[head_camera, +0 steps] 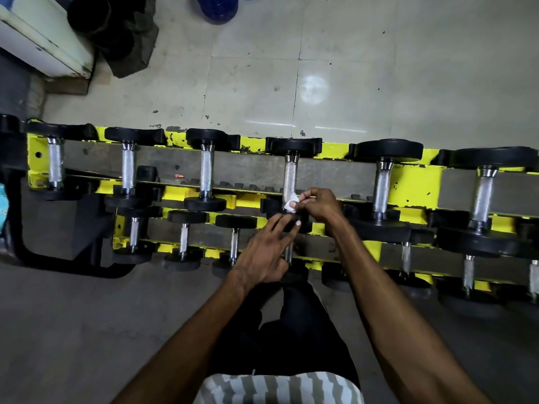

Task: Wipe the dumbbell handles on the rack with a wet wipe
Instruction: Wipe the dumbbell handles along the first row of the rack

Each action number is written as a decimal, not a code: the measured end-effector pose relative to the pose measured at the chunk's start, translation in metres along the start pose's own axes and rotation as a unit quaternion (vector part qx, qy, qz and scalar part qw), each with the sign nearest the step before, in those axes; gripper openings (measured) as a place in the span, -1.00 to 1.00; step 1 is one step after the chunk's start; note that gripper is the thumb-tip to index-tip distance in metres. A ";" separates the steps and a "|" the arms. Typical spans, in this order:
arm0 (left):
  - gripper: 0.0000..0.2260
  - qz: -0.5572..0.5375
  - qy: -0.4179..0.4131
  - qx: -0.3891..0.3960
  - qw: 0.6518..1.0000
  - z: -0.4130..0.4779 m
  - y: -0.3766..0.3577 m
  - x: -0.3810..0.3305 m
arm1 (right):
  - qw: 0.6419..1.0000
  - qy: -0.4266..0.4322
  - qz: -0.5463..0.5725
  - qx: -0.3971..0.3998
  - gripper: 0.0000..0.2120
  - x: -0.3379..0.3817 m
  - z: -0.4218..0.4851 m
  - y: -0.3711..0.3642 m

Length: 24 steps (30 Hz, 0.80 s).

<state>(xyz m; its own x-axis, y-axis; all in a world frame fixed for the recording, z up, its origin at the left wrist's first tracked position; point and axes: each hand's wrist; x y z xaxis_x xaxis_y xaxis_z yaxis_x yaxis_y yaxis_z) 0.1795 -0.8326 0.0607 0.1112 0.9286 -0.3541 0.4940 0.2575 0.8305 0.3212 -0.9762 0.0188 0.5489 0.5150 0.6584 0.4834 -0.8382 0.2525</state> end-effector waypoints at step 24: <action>-0.27 -0.032 -0.030 -0.064 0.997 0.008 -0.012 -0.040 | 0.965 0.147 0.075 -0.202 -0.74 -0.010 -0.059 0.045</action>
<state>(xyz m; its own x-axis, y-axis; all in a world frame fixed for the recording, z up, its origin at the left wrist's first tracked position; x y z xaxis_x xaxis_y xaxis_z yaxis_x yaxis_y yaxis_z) 0.1758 -0.8750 0.0618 0.1366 0.8921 -0.4307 0.3877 0.3520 0.8519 0.2972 -1.0296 0.0657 0.3463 0.3584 0.8670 0.0754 -0.9318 0.3551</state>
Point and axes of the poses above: each hand's wrist, its own z-axis towards the middle knuckle, its own y-axis out of the back of the hand, x = y × z, and after that the axes turned 4 degrees about y, right-handed
